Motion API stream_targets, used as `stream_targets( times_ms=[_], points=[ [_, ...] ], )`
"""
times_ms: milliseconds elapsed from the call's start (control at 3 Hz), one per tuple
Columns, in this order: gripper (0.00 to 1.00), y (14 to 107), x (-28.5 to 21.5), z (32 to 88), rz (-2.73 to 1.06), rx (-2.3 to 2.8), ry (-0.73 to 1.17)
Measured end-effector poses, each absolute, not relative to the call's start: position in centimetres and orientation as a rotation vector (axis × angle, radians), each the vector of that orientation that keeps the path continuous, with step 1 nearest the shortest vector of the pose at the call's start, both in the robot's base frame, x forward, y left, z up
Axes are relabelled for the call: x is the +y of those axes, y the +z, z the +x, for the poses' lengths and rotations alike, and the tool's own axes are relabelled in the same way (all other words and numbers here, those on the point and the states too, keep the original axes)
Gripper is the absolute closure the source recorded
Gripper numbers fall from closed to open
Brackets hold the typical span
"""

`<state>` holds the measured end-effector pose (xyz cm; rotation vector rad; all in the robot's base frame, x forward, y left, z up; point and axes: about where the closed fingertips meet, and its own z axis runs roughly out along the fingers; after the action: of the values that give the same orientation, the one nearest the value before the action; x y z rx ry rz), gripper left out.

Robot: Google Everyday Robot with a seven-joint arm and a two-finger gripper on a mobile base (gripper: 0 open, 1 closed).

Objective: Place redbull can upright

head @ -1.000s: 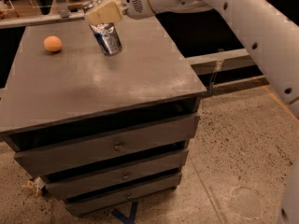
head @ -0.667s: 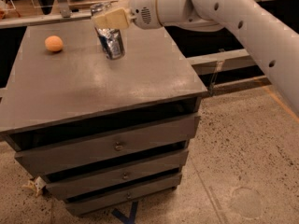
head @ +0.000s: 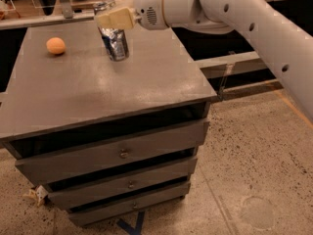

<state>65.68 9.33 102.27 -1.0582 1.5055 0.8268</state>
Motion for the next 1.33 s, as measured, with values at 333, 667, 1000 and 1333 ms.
stream_targets(
  times_ms=[333,667,1000,1333],
  points=[
    [1.00,102.2,9.4,65.9,-1.030,1.484,0.777],
    [1.00,101.7,9.6,66.4,-0.983,1.455,0.719],
    [1.00,100.7,10.0,66.6,-0.938,1.435,0.720],
    [1.00,99.2,10.1,66.4,-0.864,1.414,0.757]
  ],
)
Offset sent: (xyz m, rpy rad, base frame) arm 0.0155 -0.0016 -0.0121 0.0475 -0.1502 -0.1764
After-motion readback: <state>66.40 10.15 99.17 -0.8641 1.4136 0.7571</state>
